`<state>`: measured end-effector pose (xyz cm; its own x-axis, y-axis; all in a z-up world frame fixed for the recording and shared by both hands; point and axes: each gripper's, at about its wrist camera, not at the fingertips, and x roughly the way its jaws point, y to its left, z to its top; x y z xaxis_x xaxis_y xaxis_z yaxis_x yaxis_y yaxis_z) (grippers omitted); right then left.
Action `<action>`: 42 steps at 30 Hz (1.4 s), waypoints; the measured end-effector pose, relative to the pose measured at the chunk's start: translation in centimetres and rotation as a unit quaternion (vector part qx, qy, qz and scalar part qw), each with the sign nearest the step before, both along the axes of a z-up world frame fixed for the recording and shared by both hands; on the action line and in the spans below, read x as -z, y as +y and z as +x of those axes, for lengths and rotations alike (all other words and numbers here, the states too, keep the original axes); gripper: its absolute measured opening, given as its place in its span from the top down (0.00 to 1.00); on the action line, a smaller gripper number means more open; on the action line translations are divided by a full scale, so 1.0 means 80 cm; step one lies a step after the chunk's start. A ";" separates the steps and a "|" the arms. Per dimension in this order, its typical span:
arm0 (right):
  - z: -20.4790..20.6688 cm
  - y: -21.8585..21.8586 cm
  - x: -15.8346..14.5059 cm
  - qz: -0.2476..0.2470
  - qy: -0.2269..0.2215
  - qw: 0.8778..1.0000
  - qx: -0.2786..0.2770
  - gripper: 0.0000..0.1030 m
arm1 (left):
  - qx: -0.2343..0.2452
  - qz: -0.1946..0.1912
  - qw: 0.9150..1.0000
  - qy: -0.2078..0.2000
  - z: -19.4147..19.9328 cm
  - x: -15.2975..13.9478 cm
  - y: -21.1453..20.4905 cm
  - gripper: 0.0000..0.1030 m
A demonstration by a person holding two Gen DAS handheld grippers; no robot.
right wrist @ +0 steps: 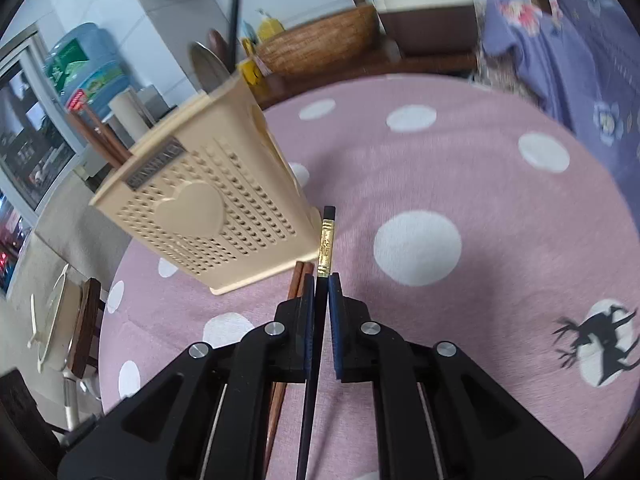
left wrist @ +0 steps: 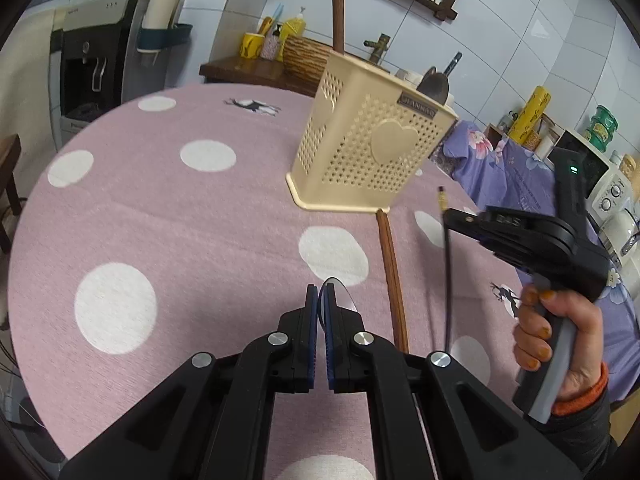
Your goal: Organize utensils
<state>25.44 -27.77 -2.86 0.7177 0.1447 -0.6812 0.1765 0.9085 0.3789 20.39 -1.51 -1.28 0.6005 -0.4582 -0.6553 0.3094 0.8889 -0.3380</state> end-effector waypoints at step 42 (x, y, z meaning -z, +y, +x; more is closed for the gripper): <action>0.005 0.027 -0.335 -0.108 -0.274 0.954 -0.055 0.93 | -0.109 0.142 0.945 -0.273 0.134 -0.274 -0.058 0.96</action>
